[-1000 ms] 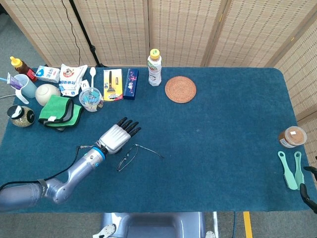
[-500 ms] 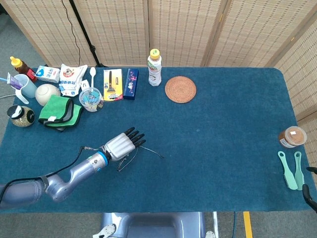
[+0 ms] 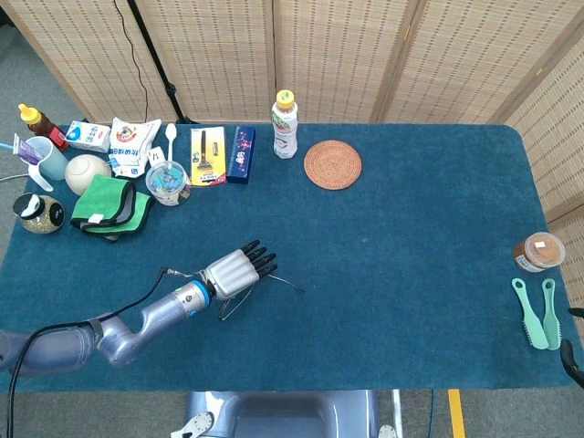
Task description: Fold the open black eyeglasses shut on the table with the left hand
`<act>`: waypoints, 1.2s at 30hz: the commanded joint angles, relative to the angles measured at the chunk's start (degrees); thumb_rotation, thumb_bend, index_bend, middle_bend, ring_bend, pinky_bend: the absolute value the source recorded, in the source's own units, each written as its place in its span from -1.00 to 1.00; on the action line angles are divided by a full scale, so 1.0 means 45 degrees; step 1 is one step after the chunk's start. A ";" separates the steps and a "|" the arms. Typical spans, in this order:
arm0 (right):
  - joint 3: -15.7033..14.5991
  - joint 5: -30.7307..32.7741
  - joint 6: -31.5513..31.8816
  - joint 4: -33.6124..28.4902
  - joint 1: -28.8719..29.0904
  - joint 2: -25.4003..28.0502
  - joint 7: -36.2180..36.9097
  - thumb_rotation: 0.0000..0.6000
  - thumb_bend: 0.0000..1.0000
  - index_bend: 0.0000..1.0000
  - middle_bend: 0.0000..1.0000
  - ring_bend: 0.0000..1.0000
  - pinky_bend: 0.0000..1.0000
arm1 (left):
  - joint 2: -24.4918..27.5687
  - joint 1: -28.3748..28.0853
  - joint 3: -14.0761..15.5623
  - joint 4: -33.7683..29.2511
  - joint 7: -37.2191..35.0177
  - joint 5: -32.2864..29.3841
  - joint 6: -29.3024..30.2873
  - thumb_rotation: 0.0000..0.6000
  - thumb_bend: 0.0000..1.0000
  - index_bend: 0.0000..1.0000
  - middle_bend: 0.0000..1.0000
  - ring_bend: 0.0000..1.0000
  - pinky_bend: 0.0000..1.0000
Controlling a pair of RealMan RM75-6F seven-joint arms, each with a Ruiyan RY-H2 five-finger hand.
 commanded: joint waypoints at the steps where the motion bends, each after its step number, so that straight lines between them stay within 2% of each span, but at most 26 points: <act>1: 0.0002 0.0010 0.0005 -0.0006 -0.0011 0.0005 0.0010 1.00 -0.15 -0.35 -0.72 -0.46 -0.15 | 0.0039 -0.0103 0.0041 -0.0073 -0.0013 -0.0111 -0.0199 1.00 -0.52 -1.00 -1.00 -1.00 -1.00; 18: -0.0016 -0.0022 0.0013 -0.0044 -0.0052 -0.0013 0.0001 1.00 -0.15 -0.35 -0.72 -0.46 -0.15 | 0.0159 -0.0087 0.0374 -0.0302 -0.0201 0.0022 -0.0115 1.00 -0.52 -0.92 -1.00 -1.00 -1.00; 36: -0.0019 -0.0085 0.0090 -0.0160 -0.0110 0.0029 -0.0104 1.00 -0.15 -0.35 -0.72 -0.46 -0.15 | -0.0182 0.0083 0.0556 0.0022 -0.0115 0.0050 0.0192 1.00 -0.52 -0.62 -1.00 -1.00 -1.00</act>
